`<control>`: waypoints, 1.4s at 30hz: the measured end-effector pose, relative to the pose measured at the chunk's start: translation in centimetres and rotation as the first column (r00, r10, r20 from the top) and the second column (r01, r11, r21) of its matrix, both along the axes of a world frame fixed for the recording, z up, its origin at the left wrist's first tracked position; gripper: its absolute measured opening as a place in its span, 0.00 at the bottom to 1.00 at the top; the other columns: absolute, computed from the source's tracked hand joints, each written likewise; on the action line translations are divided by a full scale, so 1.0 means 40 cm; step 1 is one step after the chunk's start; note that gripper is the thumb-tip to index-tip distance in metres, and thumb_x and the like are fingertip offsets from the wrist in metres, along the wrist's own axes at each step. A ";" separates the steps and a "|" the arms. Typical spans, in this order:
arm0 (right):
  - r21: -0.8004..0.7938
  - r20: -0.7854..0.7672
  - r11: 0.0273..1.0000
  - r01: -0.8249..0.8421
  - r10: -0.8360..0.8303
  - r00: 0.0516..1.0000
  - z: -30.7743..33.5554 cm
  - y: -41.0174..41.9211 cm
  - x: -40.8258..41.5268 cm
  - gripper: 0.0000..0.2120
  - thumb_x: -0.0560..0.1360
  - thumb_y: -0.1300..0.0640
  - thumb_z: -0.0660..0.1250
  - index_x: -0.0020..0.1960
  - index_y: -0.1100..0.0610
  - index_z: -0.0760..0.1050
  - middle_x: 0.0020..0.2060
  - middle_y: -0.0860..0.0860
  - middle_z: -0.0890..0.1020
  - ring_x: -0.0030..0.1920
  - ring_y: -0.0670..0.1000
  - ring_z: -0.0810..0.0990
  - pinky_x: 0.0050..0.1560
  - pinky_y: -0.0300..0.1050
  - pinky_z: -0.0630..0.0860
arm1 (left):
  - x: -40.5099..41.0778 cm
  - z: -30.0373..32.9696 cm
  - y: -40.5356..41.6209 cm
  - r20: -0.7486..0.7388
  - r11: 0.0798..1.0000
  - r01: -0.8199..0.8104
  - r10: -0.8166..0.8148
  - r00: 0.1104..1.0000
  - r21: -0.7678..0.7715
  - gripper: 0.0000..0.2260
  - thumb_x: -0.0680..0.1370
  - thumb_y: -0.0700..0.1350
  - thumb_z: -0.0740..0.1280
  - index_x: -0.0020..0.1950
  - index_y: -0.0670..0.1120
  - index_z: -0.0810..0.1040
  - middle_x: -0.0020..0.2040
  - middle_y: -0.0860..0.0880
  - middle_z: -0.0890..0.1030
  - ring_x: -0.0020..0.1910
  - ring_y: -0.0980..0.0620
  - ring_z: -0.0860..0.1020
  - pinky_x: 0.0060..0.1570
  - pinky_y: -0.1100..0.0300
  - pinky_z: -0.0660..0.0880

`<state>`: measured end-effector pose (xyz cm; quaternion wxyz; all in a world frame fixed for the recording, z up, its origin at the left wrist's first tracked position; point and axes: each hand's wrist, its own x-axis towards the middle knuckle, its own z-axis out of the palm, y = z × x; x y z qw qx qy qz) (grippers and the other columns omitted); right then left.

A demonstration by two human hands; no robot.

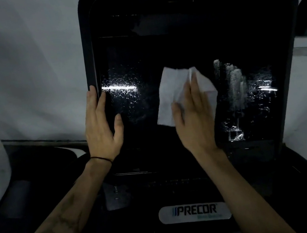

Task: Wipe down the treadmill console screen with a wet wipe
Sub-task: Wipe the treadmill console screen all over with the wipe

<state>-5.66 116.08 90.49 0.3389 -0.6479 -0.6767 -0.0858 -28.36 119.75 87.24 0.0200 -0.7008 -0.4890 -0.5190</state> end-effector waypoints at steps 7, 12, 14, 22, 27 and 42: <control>0.033 0.040 0.999 0.011 -0.013 0.999 0.047 0.066 -0.003 0.30 0.86 0.46 0.51 0.81 0.64 0.54 0.83 0.53 0.47 0.81 0.53 0.56 0.80 0.53 0.54 | 0.002 0.002 -0.004 0.002 1.000 0.004 -0.004 1.000 -0.009 0.27 0.84 0.48 0.58 0.79 0.35 0.62 0.83 0.37 0.57 0.83 0.40 0.55 0.80 0.42 0.59; -0.004 0.070 0.999 -0.048 0.048 0.996 -0.003 0.015 -0.020 0.30 0.86 0.46 0.53 0.81 0.64 0.54 0.83 0.54 0.47 0.80 0.55 0.57 0.80 0.53 0.58 | 0.002 0.003 -0.006 0.020 1.000 0.010 -0.010 1.000 0.004 0.28 0.84 0.49 0.58 0.79 0.35 0.62 0.83 0.37 0.57 0.83 0.41 0.55 0.81 0.46 0.58; 0.008 0.103 0.998 -0.058 0.057 0.993 0.033 0.059 -0.018 0.31 0.86 0.45 0.50 0.81 0.64 0.55 0.83 0.54 0.47 0.81 0.55 0.56 0.81 0.50 0.52 | 0.003 0.003 -0.006 0.013 1.000 0.013 -0.013 1.000 0.003 0.28 0.84 0.50 0.57 0.79 0.35 0.62 0.83 0.37 0.57 0.83 0.41 0.55 0.81 0.45 0.58; -0.021 0.067 0.998 -0.061 0.062 0.996 0.029 0.041 -0.038 0.32 0.86 0.44 0.51 0.81 0.63 0.54 0.83 0.51 0.44 0.80 0.56 0.58 0.80 0.50 0.53 | 0.002 0.003 -0.006 0.017 1.000 0.008 -0.008 1.000 0.000 0.27 0.84 0.49 0.58 0.80 0.36 0.62 0.83 0.38 0.57 0.84 0.42 0.55 0.80 0.44 0.58; 0.015 0.031 1.000 0.017 -0.018 0.999 0.079 0.087 -0.015 0.32 0.86 0.42 0.47 0.82 0.63 0.52 0.83 0.53 0.45 0.81 0.52 0.54 0.81 0.50 0.49 | 0.002 0.002 -0.008 0.014 1.000 0.010 -0.010 1.000 -0.011 0.27 0.84 0.49 0.58 0.80 0.36 0.62 0.83 0.38 0.57 0.84 0.41 0.55 0.80 0.42 0.59; 0.028 0.135 0.999 -0.035 0.031 0.990 0.071 0.099 -0.050 0.33 0.85 0.42 0.49 0.81 0.62 0.55 0.83 0.54 0.48 0.79 0.57 0.61 0.80 0.53 0.54 | 0.000 0.002 -0.002 -0.014 1.000 -0.016 0.016 1.000 0.004 0.27 0.84 0.50 0.57 0.79 0.34 0.63 0.83 0.37 0.57 0.83 0.40 0.55 0.81 0.46 0.57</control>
